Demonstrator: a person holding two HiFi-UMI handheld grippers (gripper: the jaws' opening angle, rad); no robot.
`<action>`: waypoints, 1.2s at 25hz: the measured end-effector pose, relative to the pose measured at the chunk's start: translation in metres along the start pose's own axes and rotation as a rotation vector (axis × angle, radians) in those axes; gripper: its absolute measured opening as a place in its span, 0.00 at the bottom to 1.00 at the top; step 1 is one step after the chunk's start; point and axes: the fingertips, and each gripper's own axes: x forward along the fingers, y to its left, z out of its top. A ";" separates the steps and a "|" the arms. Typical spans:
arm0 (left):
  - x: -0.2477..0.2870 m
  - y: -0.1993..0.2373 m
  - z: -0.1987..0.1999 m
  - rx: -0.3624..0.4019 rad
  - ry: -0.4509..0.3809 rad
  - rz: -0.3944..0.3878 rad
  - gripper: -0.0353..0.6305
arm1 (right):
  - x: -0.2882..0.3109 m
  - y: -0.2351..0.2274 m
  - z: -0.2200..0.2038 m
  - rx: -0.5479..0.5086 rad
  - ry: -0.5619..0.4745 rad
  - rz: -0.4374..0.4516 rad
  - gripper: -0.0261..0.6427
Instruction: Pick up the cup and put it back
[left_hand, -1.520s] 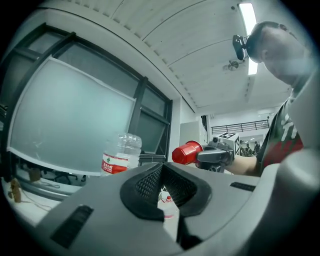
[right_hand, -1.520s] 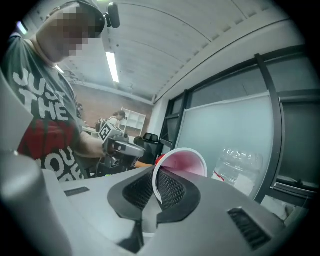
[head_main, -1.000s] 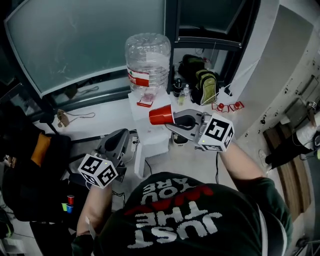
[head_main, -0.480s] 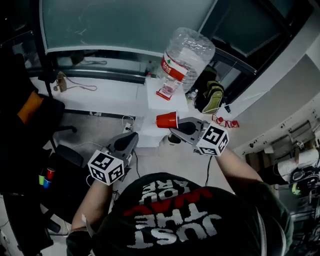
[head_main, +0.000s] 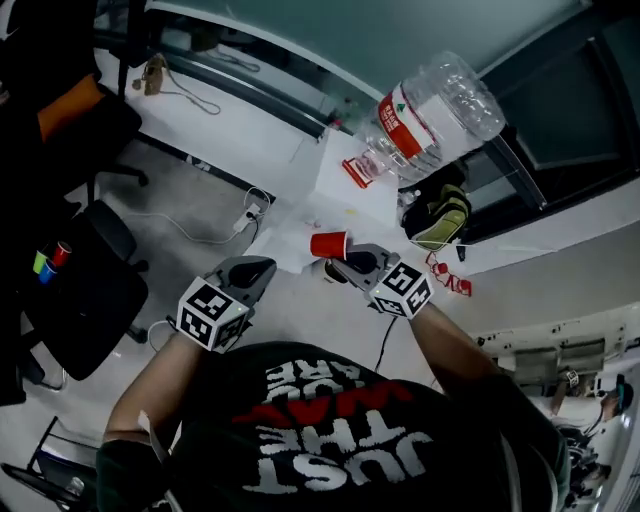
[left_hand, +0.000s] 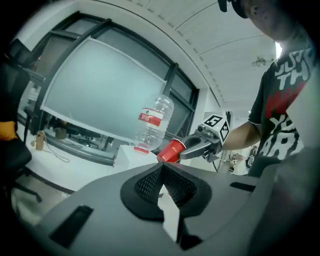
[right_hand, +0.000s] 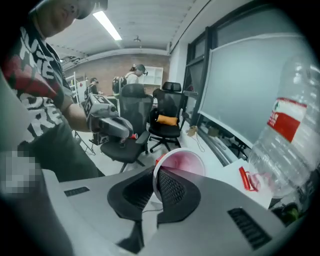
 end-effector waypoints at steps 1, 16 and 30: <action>0.013 -0.001 -0.015 -0.036 0.003 0.032 0.06 | 0.005 -0.007 -0.023 -0.002 0.014 0.016 0.09; 0.139 0.067 -0.290 -0.072 0.216 0.162 0.06 | 0.224 -0.049 -0.347 -0.057 0.251 0.102 0.09; 0.224 0.158 -0.540 0.018 0.273 0.119 0.06 | 0.446 -0.116 -0.588 -0.090 0.479 0.005 0.09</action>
